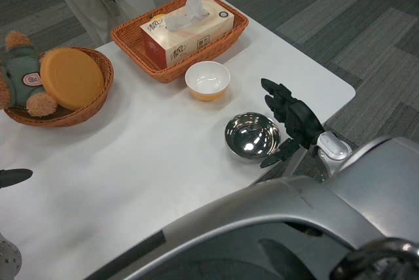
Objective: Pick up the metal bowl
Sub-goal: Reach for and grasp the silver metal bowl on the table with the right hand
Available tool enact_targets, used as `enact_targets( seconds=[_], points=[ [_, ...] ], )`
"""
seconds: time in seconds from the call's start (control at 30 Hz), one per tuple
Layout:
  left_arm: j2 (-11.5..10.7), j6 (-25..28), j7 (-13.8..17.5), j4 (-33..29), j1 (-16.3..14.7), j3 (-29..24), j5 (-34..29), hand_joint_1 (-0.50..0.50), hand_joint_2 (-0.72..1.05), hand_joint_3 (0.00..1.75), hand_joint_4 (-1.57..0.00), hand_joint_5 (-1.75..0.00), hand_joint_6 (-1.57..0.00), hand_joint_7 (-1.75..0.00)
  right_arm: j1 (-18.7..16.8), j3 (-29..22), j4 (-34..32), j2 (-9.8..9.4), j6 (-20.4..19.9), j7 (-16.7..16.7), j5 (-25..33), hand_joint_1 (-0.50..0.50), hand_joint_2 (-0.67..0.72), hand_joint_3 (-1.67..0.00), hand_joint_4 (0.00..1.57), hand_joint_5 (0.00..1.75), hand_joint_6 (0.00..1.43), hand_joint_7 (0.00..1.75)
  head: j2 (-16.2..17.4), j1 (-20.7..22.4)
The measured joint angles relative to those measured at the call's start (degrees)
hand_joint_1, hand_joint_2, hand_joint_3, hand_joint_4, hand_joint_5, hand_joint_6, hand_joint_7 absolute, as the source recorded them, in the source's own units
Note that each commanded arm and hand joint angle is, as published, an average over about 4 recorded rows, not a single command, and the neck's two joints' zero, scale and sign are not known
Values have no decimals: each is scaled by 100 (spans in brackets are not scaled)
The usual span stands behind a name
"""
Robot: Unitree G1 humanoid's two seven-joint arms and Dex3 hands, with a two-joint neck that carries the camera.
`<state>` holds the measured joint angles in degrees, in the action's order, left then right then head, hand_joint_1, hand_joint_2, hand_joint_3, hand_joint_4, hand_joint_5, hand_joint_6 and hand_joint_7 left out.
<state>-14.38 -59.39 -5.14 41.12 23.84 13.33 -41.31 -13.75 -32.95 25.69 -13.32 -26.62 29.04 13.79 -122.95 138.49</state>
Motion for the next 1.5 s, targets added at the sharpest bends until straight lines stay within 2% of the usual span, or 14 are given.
enact_targets(
  seconds=[0.27,0.4,0.47,0.57,0.9,1.07,1.17,1.3,1.5],
  points=[
    [-2,0,0,87,10,48,-10,-50,-68,9,0,0,0,0,-137,-71,-79,-11,55,1,-15,-42,9,-32,0,0,0,21,8,-57],
    [-4,0,0,113,43,75,-16,-50,-66,9,0,0,0,0,18,-81,216,-15,3,6,-101,-42,6,-32,0,0,0,21,1,-32],
    [-5,1,0,116,49,78,-19,-50,-70,9,0,0,0,0,135,-75,429,-16,-56,6,-168,-42,3,-32,0,0,0,21,1,-11],
    [-7,3,0,117,50,80,-24,-50,-66,9,0,0,0,0,290,-40,766,-19,-172,-15,-230,-42,3,-32,0,0,0,21,3,12],
    [-11,5,0,116,51,68,-26,-50,-68,9,0,0,0,0,644,71,1408,-23,-689,-339,-348,-42,3,-32,0,0,0,21,23,59],
    [-11,5,0,121,51,66,-29,-50,-64,9,0,0,0,0,698,77,1523,-23,-786,-407,-390,-42,3,-32,0,0,0,21,55,64],
    [-11,5,0,147,53,66,-30,-50,-70,9,0,0,0,0,700,73,1568,-23,-795,-417,-400,-42,3,-32,0,0,0,21,74,63],
    [-13,5,0,184,68,67,-34,-50,-66,9,0,0,0,0,701,60,1613,-20,-800,-420,-401,-42,3,-32,0,0,0,21,115,56],
    [-26,6,0,259,119,73,-36,-50,-72,9,0,0,0,0,678,-5,1603,-10,-805,-419,-402,-42,3,-32,0,0,0,21,159,60]
  ],
)
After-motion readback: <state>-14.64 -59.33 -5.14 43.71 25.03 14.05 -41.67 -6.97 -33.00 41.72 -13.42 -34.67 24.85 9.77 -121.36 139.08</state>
